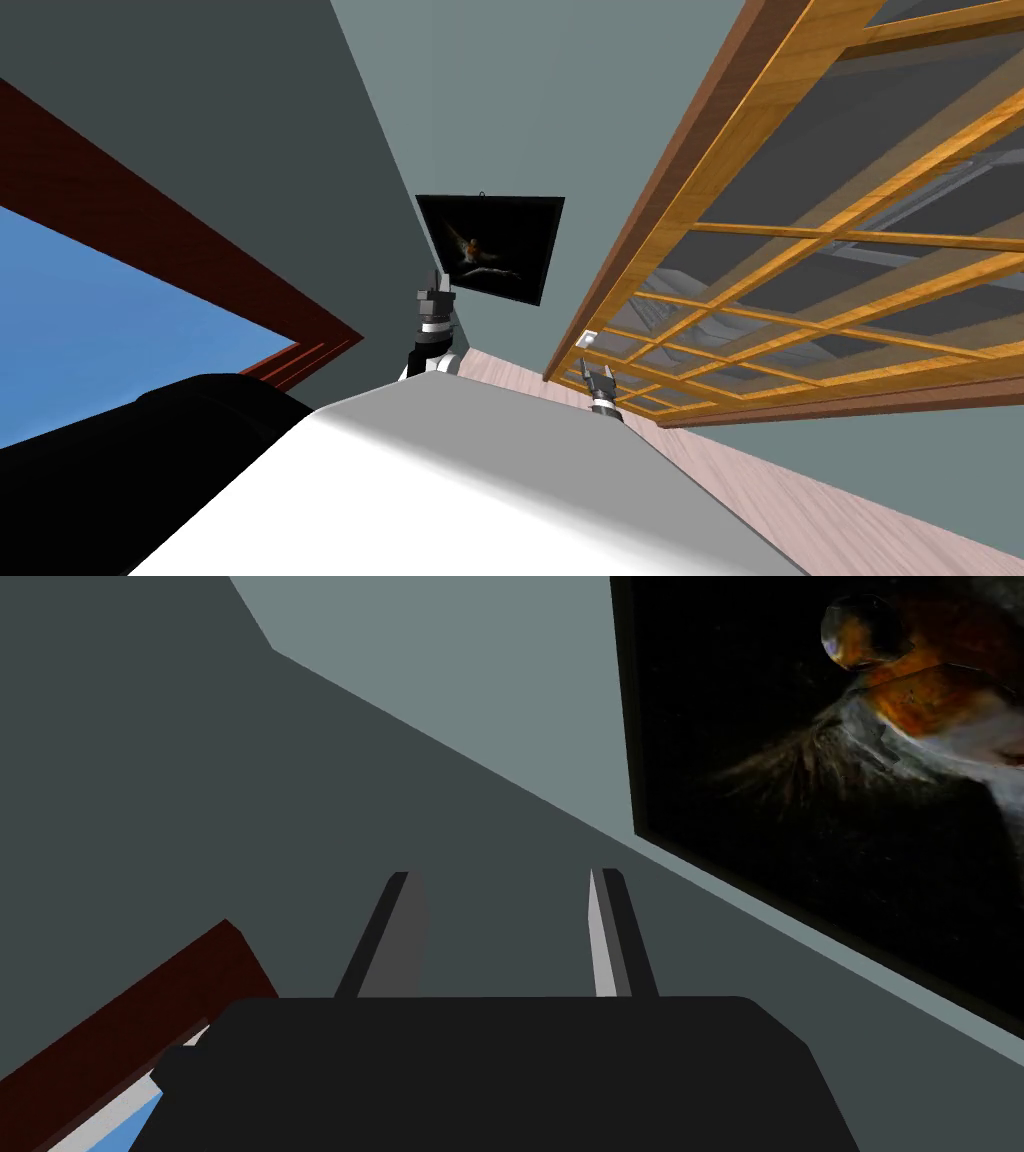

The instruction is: Pull the door open

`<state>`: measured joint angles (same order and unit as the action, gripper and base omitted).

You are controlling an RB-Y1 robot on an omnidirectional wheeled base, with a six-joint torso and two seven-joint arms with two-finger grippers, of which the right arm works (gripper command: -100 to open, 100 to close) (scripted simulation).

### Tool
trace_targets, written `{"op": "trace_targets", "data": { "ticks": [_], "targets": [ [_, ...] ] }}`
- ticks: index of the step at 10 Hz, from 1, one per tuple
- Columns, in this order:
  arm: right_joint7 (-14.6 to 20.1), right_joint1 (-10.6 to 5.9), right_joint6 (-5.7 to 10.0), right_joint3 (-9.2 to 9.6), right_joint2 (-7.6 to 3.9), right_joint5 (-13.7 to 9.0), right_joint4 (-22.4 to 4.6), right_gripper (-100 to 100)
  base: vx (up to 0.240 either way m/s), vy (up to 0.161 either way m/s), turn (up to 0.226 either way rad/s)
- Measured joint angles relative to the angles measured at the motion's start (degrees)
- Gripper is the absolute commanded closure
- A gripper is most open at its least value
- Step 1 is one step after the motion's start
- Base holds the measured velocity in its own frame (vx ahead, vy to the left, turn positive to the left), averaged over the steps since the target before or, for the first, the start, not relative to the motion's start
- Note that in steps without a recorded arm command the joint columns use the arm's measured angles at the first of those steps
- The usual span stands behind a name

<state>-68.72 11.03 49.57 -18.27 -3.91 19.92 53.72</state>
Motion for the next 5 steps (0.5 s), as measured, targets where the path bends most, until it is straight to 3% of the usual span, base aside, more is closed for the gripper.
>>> {"op": "trace_targets", "data": {
  "ticks": [5],
  "targets": [
    [-3.3, -3.66, -0.72, -5.46, 0.12, -3.1, -4.1, -100, 0.028, -0.041, 0.207]
  ]
}}
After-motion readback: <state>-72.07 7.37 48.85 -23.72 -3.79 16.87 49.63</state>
